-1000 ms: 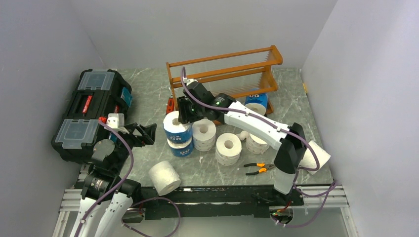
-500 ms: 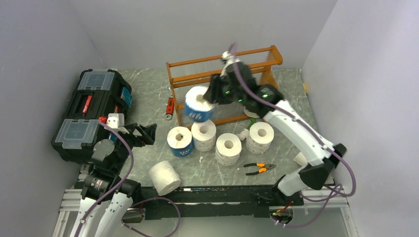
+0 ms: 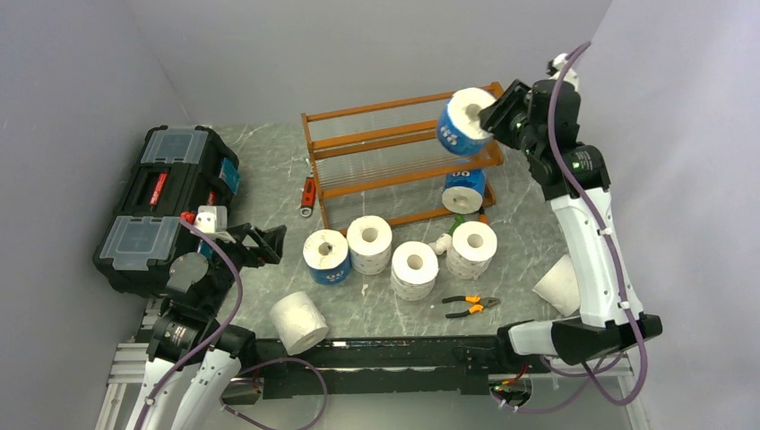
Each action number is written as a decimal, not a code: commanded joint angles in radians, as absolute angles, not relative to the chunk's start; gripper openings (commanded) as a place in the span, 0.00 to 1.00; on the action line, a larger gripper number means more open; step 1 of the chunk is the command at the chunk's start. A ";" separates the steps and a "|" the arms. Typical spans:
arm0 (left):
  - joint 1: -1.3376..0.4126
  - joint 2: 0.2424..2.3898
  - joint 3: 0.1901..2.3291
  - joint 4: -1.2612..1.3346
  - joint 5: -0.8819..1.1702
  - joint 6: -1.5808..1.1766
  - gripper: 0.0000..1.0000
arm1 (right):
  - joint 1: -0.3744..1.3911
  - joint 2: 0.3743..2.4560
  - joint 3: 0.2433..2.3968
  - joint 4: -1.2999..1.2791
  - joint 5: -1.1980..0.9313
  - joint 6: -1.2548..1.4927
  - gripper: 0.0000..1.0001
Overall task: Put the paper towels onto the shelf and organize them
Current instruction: Pick up the paper towel from the center of the board, then place the paper towel on the shelf.
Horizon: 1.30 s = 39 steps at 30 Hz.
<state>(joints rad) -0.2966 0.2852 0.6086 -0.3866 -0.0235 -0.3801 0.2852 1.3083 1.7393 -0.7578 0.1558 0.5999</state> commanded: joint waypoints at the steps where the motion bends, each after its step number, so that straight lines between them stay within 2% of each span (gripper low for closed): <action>1: -0.306 0.288 0.622 -0.380 -0.016 -0.382 0.99 | 0.178 1.348 1.834 -0.628 0.181 0.636 0.32; 8: -0.308 0.285 0.621 -0.380 -0.019 -0.380 0.99 | 0.087 1.454 1.942 -0.606 0.158 0.657 0.32; 17: -0.308 0.278 0.621 -0.382 -0.029 -0.378 0.99 | 0.067 1.605 2.156 -0.652 0.146 0.657 0.32; 39: -0.308 0.294 0.620 -0.376 -0.020 -0.377 0.99 | 0.048 1.734 2.247 -0.715 0.085 0.650 0.33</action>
